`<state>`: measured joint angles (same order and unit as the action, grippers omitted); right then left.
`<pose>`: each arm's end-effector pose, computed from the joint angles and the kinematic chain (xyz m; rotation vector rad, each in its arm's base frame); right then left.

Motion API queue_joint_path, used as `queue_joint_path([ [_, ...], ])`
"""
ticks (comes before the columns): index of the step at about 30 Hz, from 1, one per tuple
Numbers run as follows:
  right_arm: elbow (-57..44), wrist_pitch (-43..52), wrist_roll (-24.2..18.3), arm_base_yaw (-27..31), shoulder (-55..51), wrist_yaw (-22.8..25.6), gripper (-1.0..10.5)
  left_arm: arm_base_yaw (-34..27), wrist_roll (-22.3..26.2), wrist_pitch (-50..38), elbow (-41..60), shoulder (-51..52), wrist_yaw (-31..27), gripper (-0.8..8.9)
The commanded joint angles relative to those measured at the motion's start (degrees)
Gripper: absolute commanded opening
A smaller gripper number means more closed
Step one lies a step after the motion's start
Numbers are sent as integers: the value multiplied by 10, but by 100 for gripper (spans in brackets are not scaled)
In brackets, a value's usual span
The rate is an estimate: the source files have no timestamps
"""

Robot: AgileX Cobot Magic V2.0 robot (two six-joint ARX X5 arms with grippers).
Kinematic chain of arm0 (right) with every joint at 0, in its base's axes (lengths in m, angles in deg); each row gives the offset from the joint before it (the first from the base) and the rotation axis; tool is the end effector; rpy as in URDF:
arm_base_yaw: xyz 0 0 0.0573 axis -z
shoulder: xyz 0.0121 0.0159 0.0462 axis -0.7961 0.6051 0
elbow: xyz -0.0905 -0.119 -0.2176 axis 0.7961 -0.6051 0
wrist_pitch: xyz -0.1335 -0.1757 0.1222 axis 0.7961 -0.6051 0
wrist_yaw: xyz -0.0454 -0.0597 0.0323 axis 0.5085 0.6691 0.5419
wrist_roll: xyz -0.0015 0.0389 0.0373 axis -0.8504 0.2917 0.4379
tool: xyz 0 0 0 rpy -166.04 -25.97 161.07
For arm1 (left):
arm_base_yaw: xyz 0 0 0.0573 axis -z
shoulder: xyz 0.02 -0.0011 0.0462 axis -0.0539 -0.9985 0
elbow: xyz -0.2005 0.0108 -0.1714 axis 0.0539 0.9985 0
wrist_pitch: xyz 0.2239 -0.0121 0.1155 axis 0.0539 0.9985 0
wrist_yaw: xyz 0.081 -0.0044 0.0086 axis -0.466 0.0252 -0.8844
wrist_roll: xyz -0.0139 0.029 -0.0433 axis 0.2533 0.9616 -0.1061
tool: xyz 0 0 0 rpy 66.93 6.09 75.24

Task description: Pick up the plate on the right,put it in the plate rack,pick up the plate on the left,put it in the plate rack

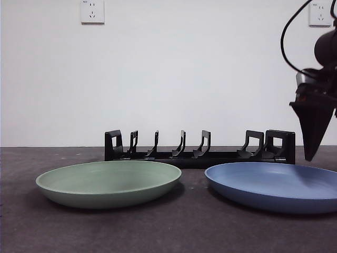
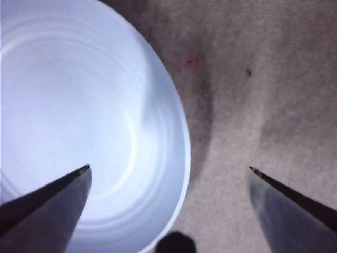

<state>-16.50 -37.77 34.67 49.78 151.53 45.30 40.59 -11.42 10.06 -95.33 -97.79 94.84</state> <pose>0.2999 0.0223 0.1970 0.0695 1.4360 0.2864 0.1233 -0.1301 0.3697 0.5905 0.4530 -1.1933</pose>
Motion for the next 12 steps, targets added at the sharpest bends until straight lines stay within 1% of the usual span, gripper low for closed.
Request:
queue_joint_path([
  [1, 2, 7, 3, -1, 15, 1, 491, 2, 9, -6, -1, -1, -1, 652],
  [5, 1, 14, 9, -1, 33, 0, 327, 2, 9, -9, -1, -1, -1, 652],
  [6, 1, 14, 9, -1, 36, 0, 305, 2, 9, -10, -1, -1, -1, 652],
  [8, 1, 14, 10, -1, 40, 0, 303, 2, 9, -10, -1, -1, -1, 652],
  [9, 1, 14, 10, -1, 42, 0, 278, 2, 9, -10, -1, -1, -1, 652],
  [12, 1, 16, 9, -1, 43, 0, 102, 2, 9, -13, -1, -1, -1, 652],
])
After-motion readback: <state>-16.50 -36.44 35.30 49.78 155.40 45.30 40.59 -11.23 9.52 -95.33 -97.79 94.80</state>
